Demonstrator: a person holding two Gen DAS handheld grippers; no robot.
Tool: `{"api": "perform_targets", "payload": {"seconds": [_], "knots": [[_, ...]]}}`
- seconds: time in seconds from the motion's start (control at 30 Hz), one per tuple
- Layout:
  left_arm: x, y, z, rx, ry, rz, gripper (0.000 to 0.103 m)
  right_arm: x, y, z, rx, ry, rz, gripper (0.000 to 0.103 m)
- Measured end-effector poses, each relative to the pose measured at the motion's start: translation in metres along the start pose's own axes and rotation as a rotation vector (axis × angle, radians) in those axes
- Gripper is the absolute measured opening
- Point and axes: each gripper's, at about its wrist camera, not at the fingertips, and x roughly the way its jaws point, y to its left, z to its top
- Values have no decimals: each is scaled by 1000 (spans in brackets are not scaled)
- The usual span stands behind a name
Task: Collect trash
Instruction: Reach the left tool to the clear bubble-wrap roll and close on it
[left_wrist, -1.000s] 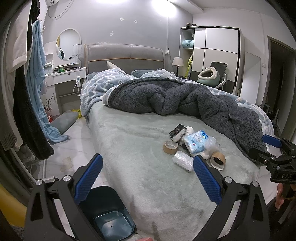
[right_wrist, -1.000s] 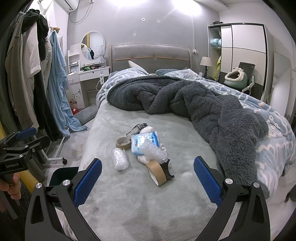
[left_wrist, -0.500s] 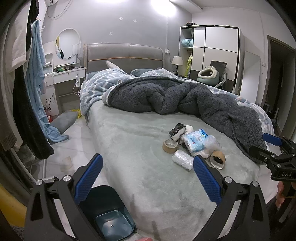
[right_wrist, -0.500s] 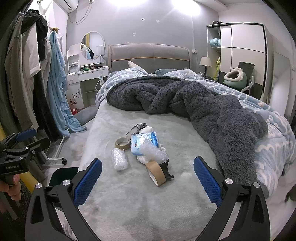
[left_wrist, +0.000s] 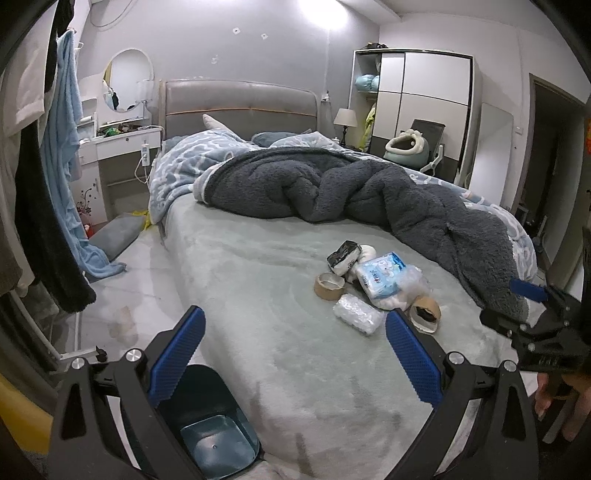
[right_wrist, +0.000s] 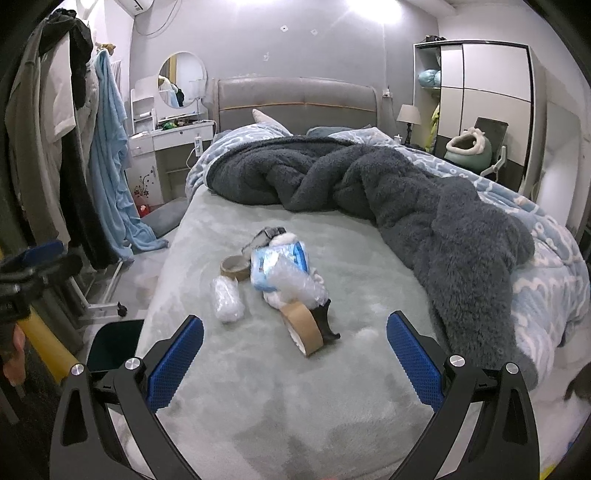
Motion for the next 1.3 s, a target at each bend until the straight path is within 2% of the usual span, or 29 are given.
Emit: {"api": "perform_targets", "payload": {"seconds": [0.23,0.5,0.63,0.83,1.0,1.17,1.3], "knots": [[10,-7,-4,41,43,-19,100,14,-8,-17,35,48,40,100],[18,-14,-4,66,39,-96,99,30,-14,-16,131,57,131,100],[27,-27,2,179,21,-125,99,37,-25,-11,229,62,182,100],[50,-28,0,232,37,-184,99,43,-43,-3,307,49,203,100],[65,-23,-3,225,67,-222,98,58,-47,2,332,67,205,100],[84,-31,-5,285,95,-278,86,80,-43,11,343,85,235,100],[100,-32,-9,301,112,-308,85,97,-47,13,417,103,271,100]]}}
